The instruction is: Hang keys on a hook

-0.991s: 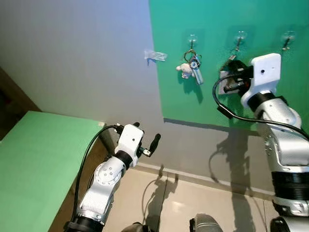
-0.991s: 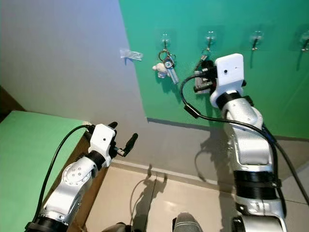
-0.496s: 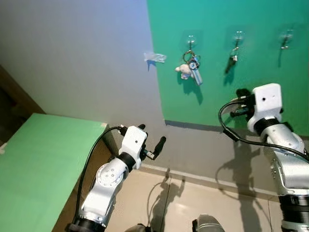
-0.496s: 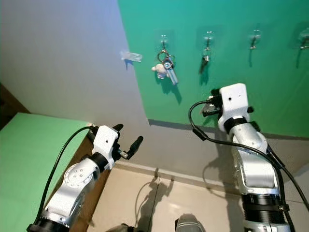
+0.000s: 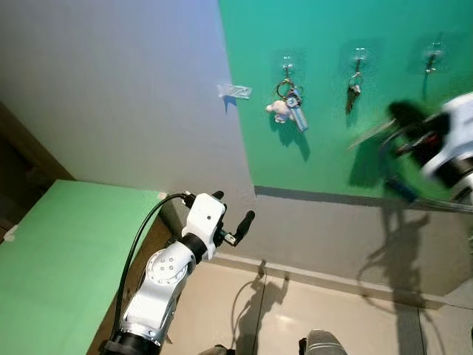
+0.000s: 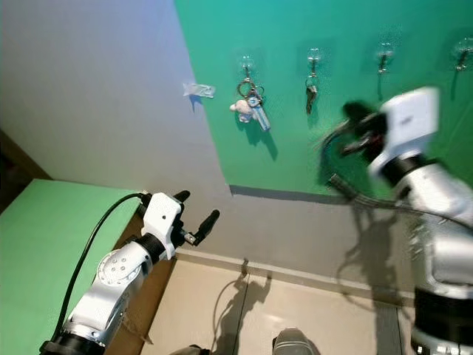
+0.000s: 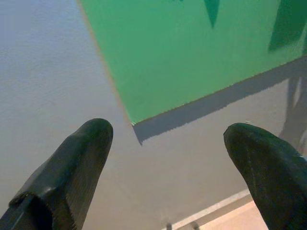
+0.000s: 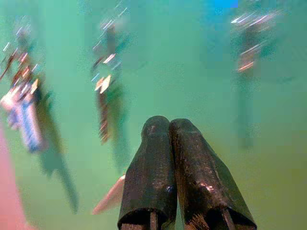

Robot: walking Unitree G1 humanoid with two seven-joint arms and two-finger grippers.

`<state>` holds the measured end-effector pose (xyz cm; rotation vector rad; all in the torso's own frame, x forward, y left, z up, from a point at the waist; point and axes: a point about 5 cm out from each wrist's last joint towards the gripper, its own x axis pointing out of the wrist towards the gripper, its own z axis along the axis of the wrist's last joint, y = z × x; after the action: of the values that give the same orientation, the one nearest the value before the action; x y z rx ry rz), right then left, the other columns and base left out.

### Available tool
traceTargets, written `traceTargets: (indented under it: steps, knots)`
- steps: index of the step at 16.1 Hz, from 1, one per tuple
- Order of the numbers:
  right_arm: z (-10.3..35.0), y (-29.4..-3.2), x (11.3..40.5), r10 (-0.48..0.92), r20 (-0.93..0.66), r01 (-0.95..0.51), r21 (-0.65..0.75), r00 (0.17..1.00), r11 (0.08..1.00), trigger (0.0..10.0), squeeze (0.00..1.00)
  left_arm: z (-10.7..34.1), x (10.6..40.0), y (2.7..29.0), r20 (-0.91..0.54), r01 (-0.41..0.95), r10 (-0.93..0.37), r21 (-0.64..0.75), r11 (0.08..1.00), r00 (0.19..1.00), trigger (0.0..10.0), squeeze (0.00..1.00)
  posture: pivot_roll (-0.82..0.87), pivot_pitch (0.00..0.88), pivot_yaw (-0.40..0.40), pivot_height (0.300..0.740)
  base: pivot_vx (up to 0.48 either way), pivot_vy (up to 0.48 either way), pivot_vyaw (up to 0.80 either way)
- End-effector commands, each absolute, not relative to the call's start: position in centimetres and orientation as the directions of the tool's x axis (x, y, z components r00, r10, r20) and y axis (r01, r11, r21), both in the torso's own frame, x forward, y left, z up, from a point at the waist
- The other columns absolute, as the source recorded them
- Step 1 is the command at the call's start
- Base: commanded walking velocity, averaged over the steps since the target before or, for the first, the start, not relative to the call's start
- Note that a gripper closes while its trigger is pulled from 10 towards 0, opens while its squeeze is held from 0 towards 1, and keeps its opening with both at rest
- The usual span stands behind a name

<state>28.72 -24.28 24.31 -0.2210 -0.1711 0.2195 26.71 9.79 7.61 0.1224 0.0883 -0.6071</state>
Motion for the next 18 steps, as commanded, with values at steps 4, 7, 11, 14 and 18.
traceTargets:
  steps: [4,7,11,14,18]
  knots:
    - [25.7,-23.6,29.2,0.212,0.206,-0.173,-0.195,0.955,0.966,0.0,0.00,7.9,27.1,9.9,-0.115,0.577,-0.567,0.097,0.811,0.816,10.0,0.00,-0.30,0.040,0.208,0.720,0.000,0.000,0.00]
    - [26.6,-22.8,30.0,0.207,0.242,-0.171,-0.161,0.948,0.972,0.0,0.00,7.9,27.1,9.9,-0.110,0.574,-0.565,0.094,0.813,0.818,10.0,0.00,-0.29,0.043,0.201,0.720,0.000,0.000,0.00]
    - [26.9,-22.7,30.9,0.139,0.277,-0.082,-0.209,0.951,0.975,0.0,0.00,7.9,27.0,9.8,-0.106,0.570,-0.561,0.093,0.816,0.821,10.0,0.00,-0.28,0.041,0.193,0.720,0.000,0.000,0.00]
    - [27.2,-23.7,31.3,0.044,0.308,0.004,-0.152,0.950,0.988,0.0,0.00,7.9,27.0,9.8,-0.104,0.570,-0.561,0.094,0.816,0.821,10.0,0.00,-0.28,0.041,0.189,0.720,0.000,0.000,0.00]
    - [26.7,-25.2,31.7,-0.057,0.288,0.052,0.023,0.956,0.998,0.0,0.00,7.9,26.9,9.8,-0.107,0.573,-0.564,0.093,0.814,0.819,10.0,0.00,-0.28,0.042,0.190,0.720,0.000,0.000,0.00]
